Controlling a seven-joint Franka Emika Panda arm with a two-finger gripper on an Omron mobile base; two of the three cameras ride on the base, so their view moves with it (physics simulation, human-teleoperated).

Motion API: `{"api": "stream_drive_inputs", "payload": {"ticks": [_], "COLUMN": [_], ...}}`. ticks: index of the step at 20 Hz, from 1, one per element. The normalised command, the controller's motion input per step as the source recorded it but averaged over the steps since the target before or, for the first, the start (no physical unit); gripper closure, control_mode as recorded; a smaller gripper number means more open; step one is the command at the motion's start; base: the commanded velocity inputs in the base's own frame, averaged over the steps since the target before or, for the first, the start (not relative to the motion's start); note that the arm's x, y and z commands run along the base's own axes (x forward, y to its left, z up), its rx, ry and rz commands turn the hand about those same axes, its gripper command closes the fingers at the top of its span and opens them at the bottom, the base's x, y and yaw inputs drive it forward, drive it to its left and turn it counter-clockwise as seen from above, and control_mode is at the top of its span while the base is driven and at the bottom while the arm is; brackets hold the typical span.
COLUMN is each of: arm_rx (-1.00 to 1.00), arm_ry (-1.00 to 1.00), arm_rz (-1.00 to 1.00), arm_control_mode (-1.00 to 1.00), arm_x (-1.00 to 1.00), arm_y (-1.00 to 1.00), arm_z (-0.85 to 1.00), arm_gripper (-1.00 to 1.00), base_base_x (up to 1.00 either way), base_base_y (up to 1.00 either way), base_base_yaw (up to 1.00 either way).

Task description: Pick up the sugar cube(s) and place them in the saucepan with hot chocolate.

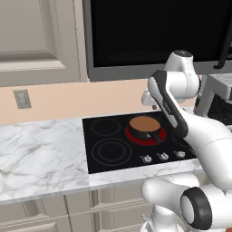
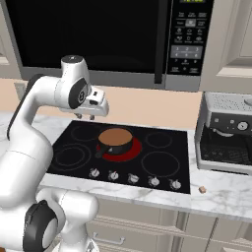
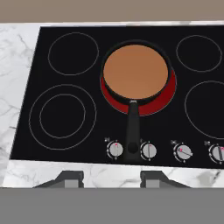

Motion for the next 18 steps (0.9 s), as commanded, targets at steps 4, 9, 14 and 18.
{"api": "stream_drive_inputs", "payload": {"ticks": [4, 9, 14, 18], "arm_rx": [0.00, 0.00, 0.00, 0.00], "arm_ry": [0.00, 0.04, 0.07, 0.06], "arm_rz": [0.00, -0.06, -0.18, -0.27], "arm_control_mode": [-1.00, -1.00, -1.00, -1.00], "arm_x": [-0.09, -0.25, -0.24, -0.28], "arm_y": [-0.16, -0.71, -0.97, -1.00], "arm_z": [-0.04, -0.32, -0.39, -0.38], "arm_gripper": [-1.00, -1.00, -1.00, -1.00], "base_base_x": [0.00, 0.00, 0.00, 0.00], "base_base_y": [0.00, 0.00, 0.00, 0.00], "base_base_yaw": [0.00, 0.00, 0.00, 0.00]}}
